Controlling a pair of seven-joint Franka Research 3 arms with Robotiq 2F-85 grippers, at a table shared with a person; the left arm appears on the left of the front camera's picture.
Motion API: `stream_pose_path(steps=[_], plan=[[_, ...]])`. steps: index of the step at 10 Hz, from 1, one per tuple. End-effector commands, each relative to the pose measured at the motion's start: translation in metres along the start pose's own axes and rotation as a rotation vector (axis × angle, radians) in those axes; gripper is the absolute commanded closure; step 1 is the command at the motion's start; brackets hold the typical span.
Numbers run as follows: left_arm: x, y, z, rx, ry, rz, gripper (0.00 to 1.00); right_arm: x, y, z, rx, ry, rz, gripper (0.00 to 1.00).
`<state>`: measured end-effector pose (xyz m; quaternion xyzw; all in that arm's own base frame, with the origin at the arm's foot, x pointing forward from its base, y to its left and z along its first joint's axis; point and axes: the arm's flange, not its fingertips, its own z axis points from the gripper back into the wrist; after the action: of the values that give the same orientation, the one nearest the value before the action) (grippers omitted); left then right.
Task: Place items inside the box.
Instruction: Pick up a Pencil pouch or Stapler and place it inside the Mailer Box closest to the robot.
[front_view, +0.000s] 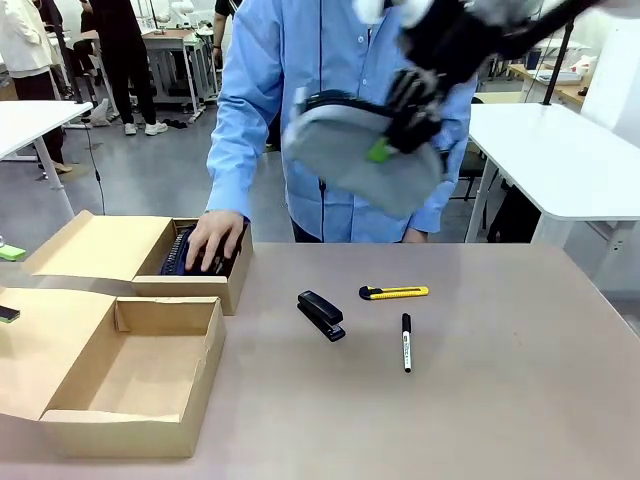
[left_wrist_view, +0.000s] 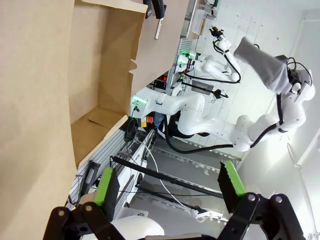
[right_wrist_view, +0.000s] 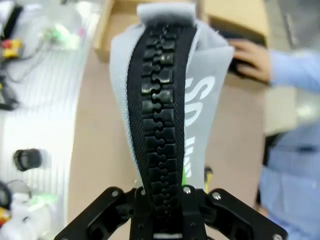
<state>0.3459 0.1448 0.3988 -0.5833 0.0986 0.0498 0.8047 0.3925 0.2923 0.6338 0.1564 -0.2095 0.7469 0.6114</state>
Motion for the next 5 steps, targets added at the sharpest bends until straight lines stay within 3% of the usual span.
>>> stream_pose_path(steps=[1, 5], plan=[[-0.0059, 0.0006, 0.0007, 0.004, 0.015, -0.019, 0.0, -0.0205, 0.0074, 0.0262, -0.096, 0.035, -0.068, 0.93], [-0.0059, 0.0006, 0.0007, 0.004, 0.015, -0.019, 0.0, -0.0205, 0.0074, 0.0262, -0.096, 0.035, -0.068, 0.93]])
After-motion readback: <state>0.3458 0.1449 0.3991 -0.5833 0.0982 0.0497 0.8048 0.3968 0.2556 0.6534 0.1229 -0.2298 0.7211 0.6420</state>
